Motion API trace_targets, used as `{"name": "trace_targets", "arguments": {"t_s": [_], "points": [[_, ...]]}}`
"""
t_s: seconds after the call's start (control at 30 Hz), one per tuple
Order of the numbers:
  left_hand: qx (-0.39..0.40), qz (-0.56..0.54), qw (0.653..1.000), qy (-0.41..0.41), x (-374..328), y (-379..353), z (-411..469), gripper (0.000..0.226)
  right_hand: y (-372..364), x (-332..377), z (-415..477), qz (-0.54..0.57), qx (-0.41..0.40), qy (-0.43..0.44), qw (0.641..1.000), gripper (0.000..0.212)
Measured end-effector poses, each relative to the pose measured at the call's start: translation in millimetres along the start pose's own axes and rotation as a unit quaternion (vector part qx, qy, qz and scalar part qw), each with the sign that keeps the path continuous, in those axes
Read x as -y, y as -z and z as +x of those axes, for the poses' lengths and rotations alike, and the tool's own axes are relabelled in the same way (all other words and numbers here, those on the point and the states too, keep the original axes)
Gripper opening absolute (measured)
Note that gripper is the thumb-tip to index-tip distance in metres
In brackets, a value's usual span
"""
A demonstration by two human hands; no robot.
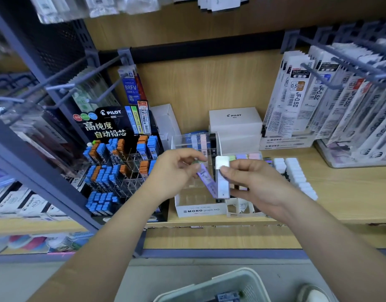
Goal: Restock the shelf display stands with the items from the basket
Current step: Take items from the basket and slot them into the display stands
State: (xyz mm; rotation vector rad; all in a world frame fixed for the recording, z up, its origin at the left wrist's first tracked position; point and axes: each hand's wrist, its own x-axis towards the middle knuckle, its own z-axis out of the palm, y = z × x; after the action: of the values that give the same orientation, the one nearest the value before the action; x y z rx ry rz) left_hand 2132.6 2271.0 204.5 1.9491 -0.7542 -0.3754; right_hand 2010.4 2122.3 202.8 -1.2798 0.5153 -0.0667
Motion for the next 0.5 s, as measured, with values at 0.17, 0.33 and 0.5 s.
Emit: {"name": "trace_targets", "arguments": {"t_s": [0.17, 0.33, 0.5], "points": [[0.031, -0.123, 0.992, 0.017, -15, -5, -9, 0.017, -9, -4, 0, -0.028, 0.054, -0.023, 0.998, 0.018], [0.056, -0.069, 0.995, 0.047, -16, 0, -10, 0.023, -9, -1, -2, -0.032, 0.012, 0.021, 0.999, 0.011], [0.040, -0.105, 0.994, 0.015, -32, -1, -10, 0.010, 4, 11, -10, -0.095, 0.011, 0.056, 0.994, 0.008]]}}
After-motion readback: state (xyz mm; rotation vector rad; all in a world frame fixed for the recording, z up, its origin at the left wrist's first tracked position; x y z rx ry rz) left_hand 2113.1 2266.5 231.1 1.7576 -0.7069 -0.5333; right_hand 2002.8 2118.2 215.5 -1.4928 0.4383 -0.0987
